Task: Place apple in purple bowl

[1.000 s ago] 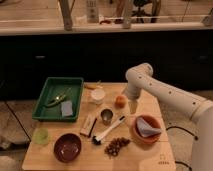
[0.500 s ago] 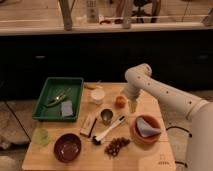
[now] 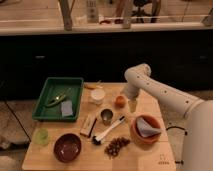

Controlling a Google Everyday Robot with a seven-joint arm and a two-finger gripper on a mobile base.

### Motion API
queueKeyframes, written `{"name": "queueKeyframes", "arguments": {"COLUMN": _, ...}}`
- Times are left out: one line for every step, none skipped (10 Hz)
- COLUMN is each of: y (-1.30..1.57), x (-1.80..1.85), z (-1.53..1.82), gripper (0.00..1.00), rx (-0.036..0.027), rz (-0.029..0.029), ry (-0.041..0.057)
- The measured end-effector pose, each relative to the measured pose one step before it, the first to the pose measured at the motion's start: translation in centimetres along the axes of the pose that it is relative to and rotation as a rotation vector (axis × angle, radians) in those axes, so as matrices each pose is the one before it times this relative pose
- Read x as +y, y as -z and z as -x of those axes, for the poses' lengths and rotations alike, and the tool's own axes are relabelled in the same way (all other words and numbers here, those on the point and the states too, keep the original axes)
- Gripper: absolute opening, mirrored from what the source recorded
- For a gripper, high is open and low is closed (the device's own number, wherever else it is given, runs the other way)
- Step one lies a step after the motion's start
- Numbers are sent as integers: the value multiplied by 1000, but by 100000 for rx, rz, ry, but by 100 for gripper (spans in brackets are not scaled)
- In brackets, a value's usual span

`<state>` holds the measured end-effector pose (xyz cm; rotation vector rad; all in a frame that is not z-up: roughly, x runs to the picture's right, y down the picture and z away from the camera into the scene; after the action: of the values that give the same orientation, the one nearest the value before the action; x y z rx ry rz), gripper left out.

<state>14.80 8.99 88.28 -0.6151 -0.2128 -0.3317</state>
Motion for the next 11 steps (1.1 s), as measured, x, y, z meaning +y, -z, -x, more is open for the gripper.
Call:
{"name": "queueKeyframes", "arguments": {"y": -184, "x": -74, "z": -130, "gripper": 80, "rx": 55, "rz": 218, "ry": 641}}
{"name": "queueKeyframes", "arguments": {"y": -143, "x": -96, "z": -152, "gripper": 80, "rx": 53, "rz": 111, "ry": 657}}
{"name": "queueKeyframes", "arguments": {"y": -204, "x": -115, "z": -126, "gripper": 80, "rx": -5, "rz": 326, "ry": 848}}
{"name": "queueKeyframes", "arguments": {"y": -183, "x": -177, "z": -72, "gripper": 80, "rx": -45, "rz": 60, "ry": 812}}
{"name": "queueKeyframes", "arguments": {"y": -121, "x": -108, "z": -44, "gripper": 80, "rx": -38, "rz": 132, "ry": 591}}
{"name": "queueKeyframes", "arguments": {"y": -189, "x": -141, "z": -113, "gripper": 80, "rx": -79, "rz": 195, "ry": 900}}
{"name": "queueKeyframes", "arguments": {"y": -140, "x": -81, "z": -133, "gripper": 80, "rx": -16, "rz": 92, "ry": 533}}
{"name": "queueKeyframes", "arguments": {"y": -127, "x": -89, "z": -74, "gripper": 80, "rx": -45, "rz": 202, "ry": 579}}
{"name": "queueKeyframes", "arguments": {"y": -127, "x": -167, "z": -92, "gripper": 80, "rx": -120, "rz": 60, "ry": 714}}
{"name": "queueKeyframes", "arguments": {"y": -126, "x": -42, "z": -103, "gripper": 80, "rx": -67, "rz": 199, "ry": 428}}
{"name": "queueKeyframes", "arguments": {"y": -160, "x": -154, "z": -92, "gripper": 80, "rx": -124, "rz": 125, "ry": 749}}
